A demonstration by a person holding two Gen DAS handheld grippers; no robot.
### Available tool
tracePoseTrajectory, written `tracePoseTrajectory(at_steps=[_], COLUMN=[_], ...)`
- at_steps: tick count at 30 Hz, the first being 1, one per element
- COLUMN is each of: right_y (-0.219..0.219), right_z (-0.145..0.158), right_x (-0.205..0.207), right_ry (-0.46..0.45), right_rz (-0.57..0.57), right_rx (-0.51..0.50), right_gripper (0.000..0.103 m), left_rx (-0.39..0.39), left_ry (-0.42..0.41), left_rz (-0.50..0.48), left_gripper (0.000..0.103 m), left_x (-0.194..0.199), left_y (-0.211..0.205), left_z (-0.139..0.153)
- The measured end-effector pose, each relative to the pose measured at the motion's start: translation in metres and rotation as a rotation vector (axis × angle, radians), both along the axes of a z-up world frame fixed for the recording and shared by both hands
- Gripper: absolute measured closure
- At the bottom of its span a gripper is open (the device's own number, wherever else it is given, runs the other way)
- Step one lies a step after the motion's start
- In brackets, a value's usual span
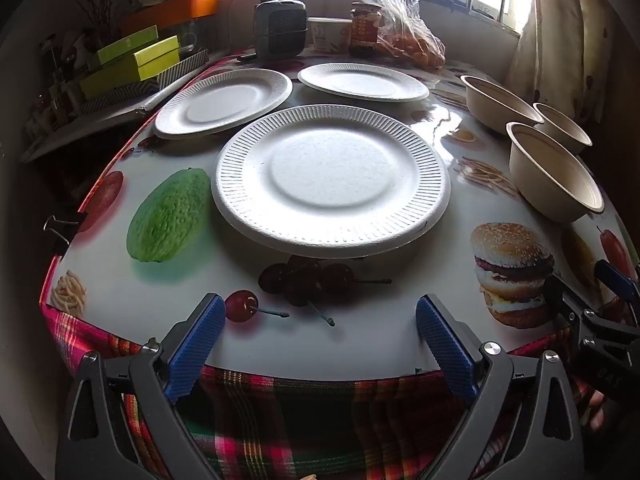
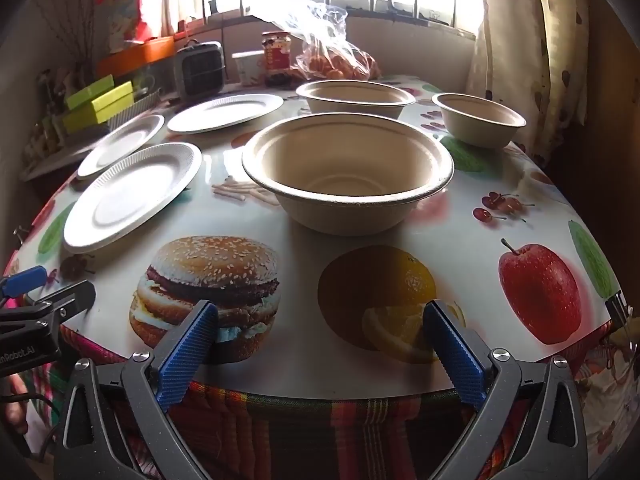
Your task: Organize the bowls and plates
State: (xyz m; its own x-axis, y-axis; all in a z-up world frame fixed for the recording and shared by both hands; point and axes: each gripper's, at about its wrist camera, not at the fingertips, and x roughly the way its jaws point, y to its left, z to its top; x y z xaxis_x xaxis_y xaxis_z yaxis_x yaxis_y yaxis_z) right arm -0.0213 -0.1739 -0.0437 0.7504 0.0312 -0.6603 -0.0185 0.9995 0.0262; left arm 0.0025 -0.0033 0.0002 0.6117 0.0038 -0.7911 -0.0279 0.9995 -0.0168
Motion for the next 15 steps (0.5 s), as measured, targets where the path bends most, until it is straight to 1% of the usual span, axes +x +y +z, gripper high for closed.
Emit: tracePoseTrajectory(at_steps=[15], right_y=[-0.0008], right_z=[-0.0006], right_x=[-0.0003], right_ry=[-0.004], right_rz=[0.002], right_rx=[0.0], right_gripper=[0.0], left_rx=[0.0], left_ry=[-0.003], left_rz=[0.0], left_gripper=[0.006], left_x=[-0.0007], left_y=[0.0004], left_z=[-0.0001])
